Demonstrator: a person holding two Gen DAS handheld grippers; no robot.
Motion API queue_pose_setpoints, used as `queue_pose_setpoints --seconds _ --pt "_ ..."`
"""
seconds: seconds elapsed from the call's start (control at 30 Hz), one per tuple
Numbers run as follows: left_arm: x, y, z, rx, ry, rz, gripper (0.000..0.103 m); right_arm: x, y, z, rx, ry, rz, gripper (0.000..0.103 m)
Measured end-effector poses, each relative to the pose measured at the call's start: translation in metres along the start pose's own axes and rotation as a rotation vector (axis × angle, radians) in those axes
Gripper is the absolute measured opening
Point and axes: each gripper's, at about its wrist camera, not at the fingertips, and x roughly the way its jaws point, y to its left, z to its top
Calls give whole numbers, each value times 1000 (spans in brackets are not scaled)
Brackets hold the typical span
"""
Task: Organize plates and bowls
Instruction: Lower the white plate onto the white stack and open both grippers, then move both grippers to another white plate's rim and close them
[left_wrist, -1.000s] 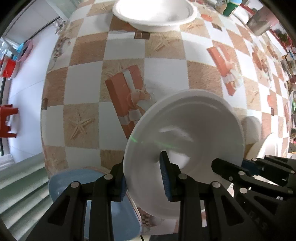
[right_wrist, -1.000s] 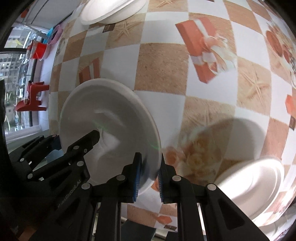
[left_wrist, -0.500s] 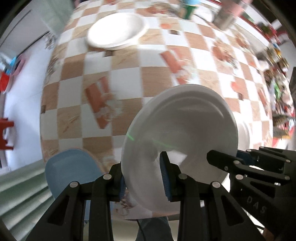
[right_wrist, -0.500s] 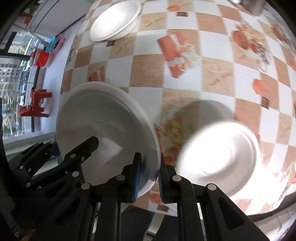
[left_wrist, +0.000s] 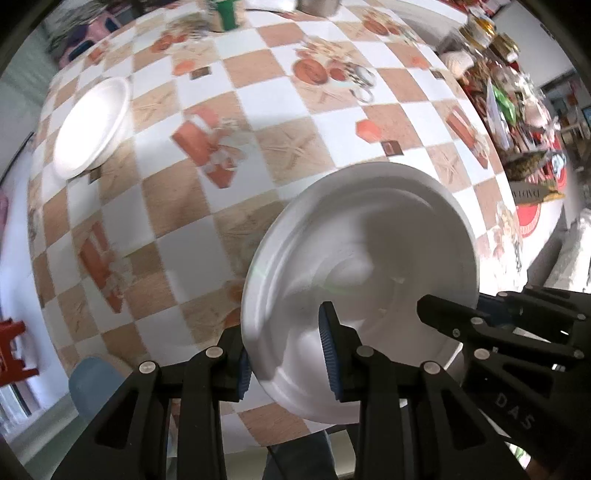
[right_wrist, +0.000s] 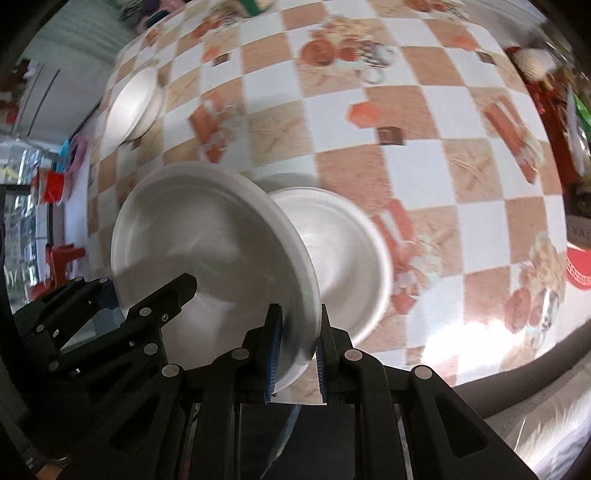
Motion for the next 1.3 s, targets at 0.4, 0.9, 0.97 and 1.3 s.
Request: queue_pose_setpoints --seconds 0.4,0.9,0.97,1.3 --pt "29 -21 9 52 63 14 34 18 -21 0 69 25 -27 18" --pt "11 5 -2 23 22 -32 77 28 -19 10 77 25 -33 18" --pt "5 12 -5 8 14 -43 78 25 -23 11 87 20 -35 18" --pt "-41 51 2 -121 -108 -109 79 3 -31 22 116 -45 -42 77"
